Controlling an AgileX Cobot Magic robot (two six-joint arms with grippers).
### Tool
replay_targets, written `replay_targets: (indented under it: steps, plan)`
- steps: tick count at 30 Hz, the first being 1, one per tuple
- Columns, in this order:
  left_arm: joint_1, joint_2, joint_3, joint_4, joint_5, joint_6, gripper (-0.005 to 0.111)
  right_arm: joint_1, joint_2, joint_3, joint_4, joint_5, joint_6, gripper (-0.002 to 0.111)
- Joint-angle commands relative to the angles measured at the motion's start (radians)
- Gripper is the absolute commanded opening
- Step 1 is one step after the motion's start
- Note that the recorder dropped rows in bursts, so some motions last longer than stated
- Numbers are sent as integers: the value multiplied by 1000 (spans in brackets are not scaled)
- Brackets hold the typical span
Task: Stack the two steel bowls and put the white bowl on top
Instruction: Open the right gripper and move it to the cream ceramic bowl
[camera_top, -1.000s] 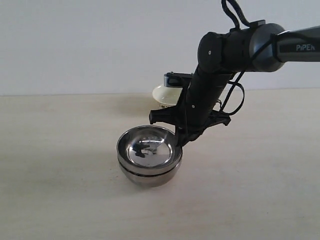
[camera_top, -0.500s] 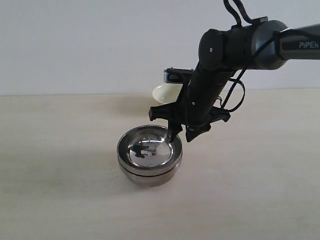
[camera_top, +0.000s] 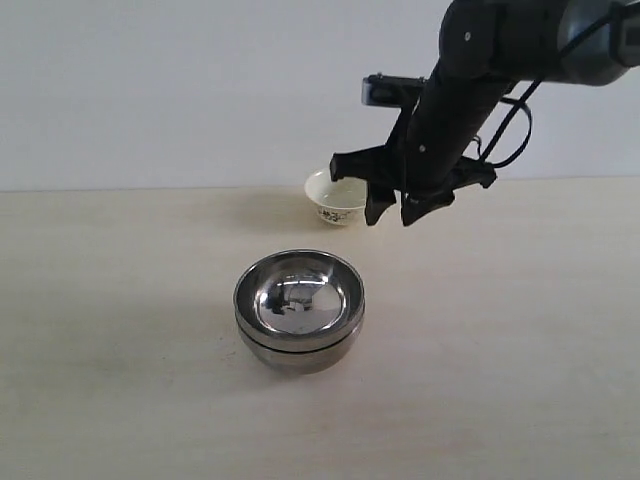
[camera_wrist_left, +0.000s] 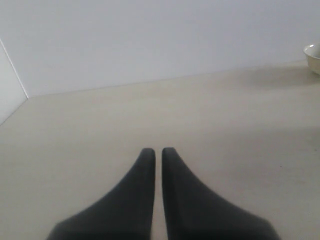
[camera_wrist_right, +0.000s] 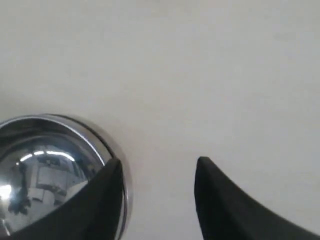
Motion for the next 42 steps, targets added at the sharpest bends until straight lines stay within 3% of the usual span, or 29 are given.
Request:
replay_targets:
  steps: [1, 9, 24, 42]
  plan:
    - [2, -4, 3, -7, -8, -10, 4, -30, -11, -45, -16, -17, 11, 41]
    - [2, -4, 3, -7, -8, -10, 4, -100, 117, -213, -18, -23, 18, 41]
    - [2, -4, 3, -7, -8, -10, 4, -111, 514, -764, -21, 52, 5, 41]
    - [2, -4, 3, -7, -8, -10, 4, -111, 656, -821, -29, -108, 68, 41]
